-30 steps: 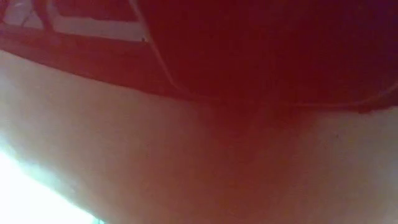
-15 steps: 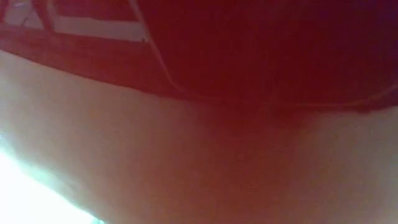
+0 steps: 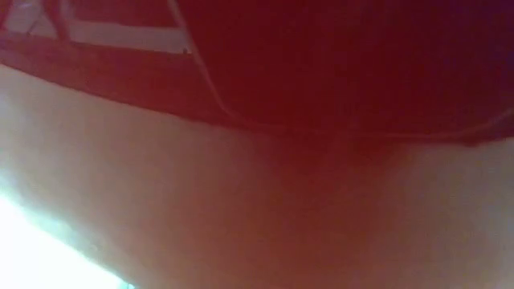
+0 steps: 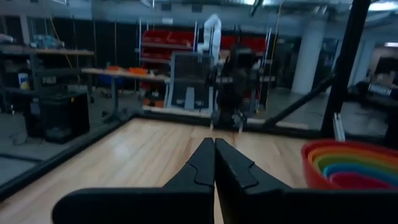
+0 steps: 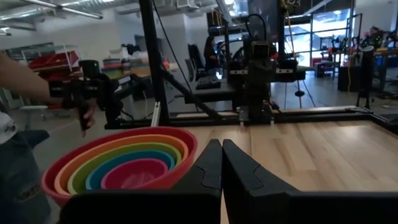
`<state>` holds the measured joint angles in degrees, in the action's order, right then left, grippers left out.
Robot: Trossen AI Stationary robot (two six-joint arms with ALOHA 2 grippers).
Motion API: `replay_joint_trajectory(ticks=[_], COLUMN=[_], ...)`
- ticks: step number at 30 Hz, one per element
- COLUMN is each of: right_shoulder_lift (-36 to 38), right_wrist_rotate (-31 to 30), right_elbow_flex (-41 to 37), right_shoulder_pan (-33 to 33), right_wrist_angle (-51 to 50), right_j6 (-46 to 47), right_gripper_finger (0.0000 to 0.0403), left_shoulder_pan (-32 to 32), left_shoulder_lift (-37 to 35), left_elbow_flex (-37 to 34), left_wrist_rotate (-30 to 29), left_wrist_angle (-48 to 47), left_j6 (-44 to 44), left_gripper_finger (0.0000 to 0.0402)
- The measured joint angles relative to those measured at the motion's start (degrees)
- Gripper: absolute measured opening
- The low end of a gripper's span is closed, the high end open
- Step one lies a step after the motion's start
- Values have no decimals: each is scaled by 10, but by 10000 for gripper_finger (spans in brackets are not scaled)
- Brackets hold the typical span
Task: Nest bowls inside each other
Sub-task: Return to Home Position
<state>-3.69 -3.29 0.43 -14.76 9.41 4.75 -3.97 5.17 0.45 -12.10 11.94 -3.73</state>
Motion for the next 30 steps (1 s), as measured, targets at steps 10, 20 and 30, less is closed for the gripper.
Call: replay_joint_trajectory(ticks=[10, 20, 30], right_shoulder_lift=[37, 36, 36], right_wrist_rotate=[-3, -27, 17], right_elbow_flex=[1, 1, 1], right_shoulder_pan=[1, 76, 129], right_wrist_angle=[-12, -22, 4], right_j6=[-24, -46, -55], right_gripper_finger=[6, 6, 7], left_shoulder_pan=[0, 3, 12], left_shoulder_lift=[0, -50, -47], left_elbow_flex=[17, 22, 0], left_wrist_rotate=[0, -43, -46], left_wrist_angle=[-19, -71, -28], left_j6=[7, 16, 11], left_gripper_finger=[7, 7, 7])
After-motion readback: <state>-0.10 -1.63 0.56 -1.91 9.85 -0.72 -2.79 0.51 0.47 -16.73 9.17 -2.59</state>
